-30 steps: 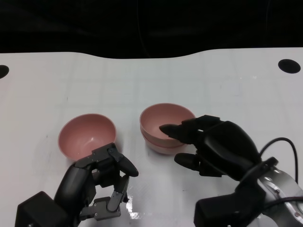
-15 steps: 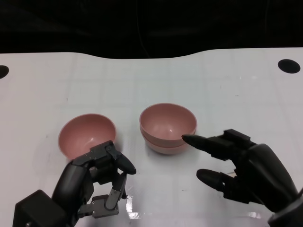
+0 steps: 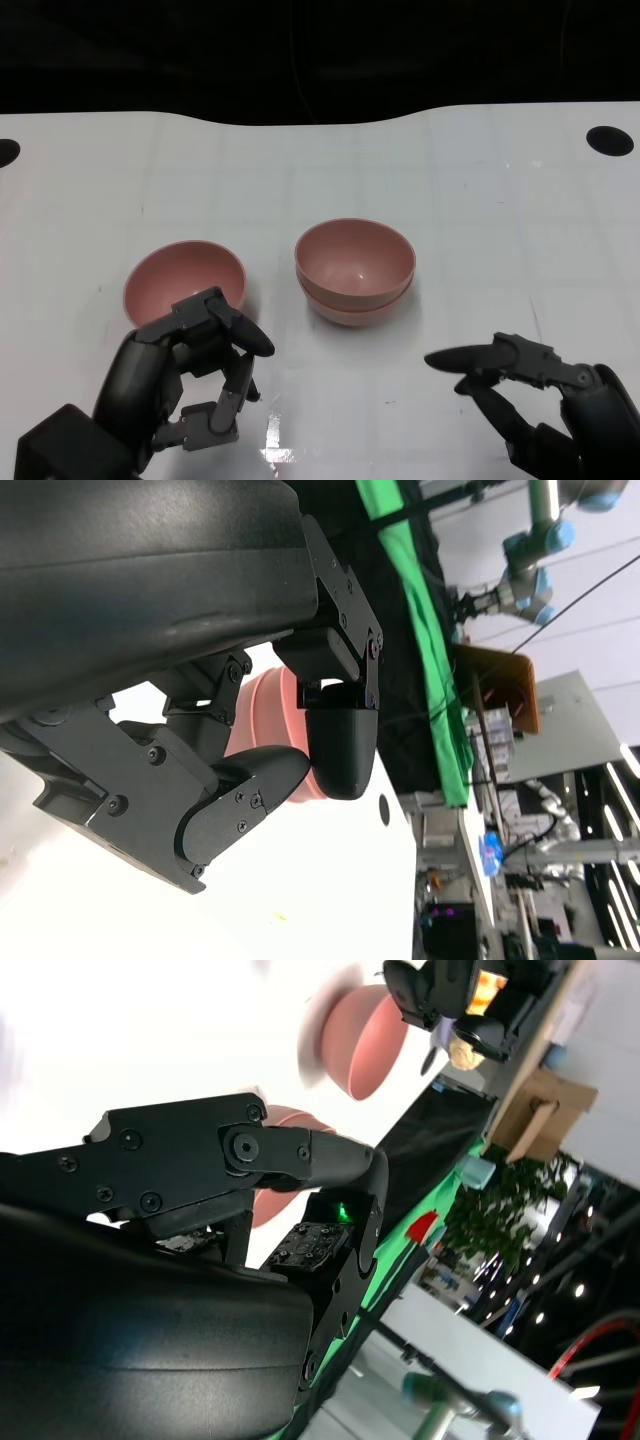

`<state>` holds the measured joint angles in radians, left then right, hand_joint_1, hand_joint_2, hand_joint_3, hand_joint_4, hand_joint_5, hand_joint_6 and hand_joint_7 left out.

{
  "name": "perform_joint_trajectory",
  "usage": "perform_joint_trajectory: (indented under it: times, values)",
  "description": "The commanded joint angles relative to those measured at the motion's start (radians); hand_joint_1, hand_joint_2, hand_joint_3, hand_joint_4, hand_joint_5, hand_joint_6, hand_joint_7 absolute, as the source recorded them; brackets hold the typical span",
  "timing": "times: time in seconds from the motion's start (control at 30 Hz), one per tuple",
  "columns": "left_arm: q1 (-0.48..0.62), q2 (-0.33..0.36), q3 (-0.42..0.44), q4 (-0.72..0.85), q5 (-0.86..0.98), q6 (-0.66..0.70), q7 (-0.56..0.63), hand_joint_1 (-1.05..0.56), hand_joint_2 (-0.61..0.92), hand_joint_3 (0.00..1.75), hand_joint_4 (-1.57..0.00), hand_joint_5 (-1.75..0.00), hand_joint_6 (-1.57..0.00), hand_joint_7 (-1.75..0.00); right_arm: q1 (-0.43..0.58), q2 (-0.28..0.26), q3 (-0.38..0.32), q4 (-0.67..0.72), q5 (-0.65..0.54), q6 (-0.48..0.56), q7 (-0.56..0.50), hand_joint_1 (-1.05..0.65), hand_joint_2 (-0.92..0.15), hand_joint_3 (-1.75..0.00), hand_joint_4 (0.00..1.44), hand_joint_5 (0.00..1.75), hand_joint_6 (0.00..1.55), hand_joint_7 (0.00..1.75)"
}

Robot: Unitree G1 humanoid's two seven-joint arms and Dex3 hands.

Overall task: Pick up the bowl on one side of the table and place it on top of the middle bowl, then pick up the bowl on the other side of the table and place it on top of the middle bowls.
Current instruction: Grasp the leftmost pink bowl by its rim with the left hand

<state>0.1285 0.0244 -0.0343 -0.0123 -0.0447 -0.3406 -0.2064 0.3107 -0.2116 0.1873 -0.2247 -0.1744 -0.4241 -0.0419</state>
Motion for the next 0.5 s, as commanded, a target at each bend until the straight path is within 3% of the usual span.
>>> perform_joint_trajectory:
  times: [0.03,0.1,0.27,0.5]
  values:
    - [-0.015,0.023,0.018,-0.038,0.050,-0.028,0.040,-0.23,0.58,0.88,-0.68,-1.27,-0.72,-0.88,0.033,0.017,-0.034,-0.015,0.023,0.006,0.003,-0.11,-0.50,-1.03,0.71,1.43,0.77,1.01]
    - [-0.023,0.045,0.031,-0.067,0.080,-0.011,0.051,-0.25,0.70,0.60,-0.63,-1.13,-0.71,-0.64,0.041,0.032,-0.044,-0.003,0.026,0.003,0.001,-0.07,-0.47,-1.11,0.75,1.53,0.80,1.06]
    - [-0.044,0.105,0.057,-0.118,0.168,0.029,0.075,-0.31,0.89,0.17,-0.58,-0.74,-0.70,-0.19,0.051,0.068,-0.052,0.011,0.051,0.014,0.015,-0.01,-0.42,-1.32,0.84,1.63,0.82,1.20]
    - [-0.088,0.242,0.061,-0.205,0.477,0.133,0.121,-0.51,0.91,0.04,-0.44,-0.56,-0.53,-0.01,0.062,0.080,-0.055,0.014,0.050,0.028,0.045,-0.04,-0.37,-1.49,0.92,1.74,0.82,1.37]
